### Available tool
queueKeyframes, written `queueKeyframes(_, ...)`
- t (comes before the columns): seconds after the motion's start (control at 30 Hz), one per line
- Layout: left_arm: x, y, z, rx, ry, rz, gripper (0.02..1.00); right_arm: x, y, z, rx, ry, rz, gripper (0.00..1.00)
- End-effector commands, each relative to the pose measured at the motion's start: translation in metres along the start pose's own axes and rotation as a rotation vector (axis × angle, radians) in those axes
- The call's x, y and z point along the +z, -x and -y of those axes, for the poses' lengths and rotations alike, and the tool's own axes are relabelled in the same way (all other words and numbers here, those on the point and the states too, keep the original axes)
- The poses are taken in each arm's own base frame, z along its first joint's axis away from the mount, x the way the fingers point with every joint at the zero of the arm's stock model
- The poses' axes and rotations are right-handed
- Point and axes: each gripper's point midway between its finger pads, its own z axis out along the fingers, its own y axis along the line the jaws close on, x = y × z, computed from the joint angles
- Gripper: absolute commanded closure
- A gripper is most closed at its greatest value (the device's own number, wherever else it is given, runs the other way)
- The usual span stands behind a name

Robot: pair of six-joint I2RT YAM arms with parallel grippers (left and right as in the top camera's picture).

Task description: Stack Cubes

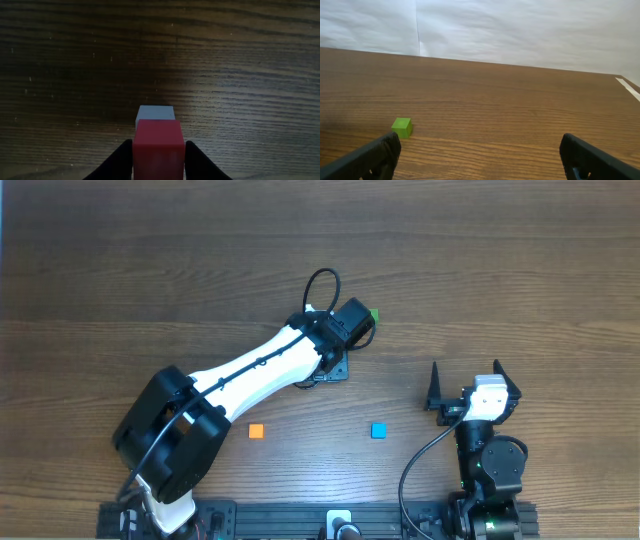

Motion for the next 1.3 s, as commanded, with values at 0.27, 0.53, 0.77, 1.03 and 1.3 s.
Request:
queueKeyframes(0.27, 0.007, -0.001, -0.004, -0.007, 0.027, 0.001, 0.494, 0.000, -0.002, 0.000, -0.002, 0.002, 0.000, 0.009)
queueKeyframes(0.53, -0.034, 0.012, 0.002, -0.024, -0.059, 0.082, 0.023, 0.000, -0.002, 0.000, -0.002, 0.002, 0.000, 0.007)
queueKeyframes(0.77, -0.109, 0.025, 0.005, -0.034, -0.206, 0.219, 0.020, 0.000, -0.002, 0.000, -0.002, 0.002, 0.000, 0.009)
queueKeyframes(1.03, -0.147, -0.020, -0.031, 0.028, -0.215, 0.263, 0.020, 0.000, -0.002, 0.000, -0.002, 0.002, 0.000, 0.007)
queueKeyframes(1.3, -0.085, -0.076, -0.088, -0.020, -0.148, 0.180, 0.020, 0.000, -0.002, 0.000, -0.002, 0.002, 0.000, 0.007)
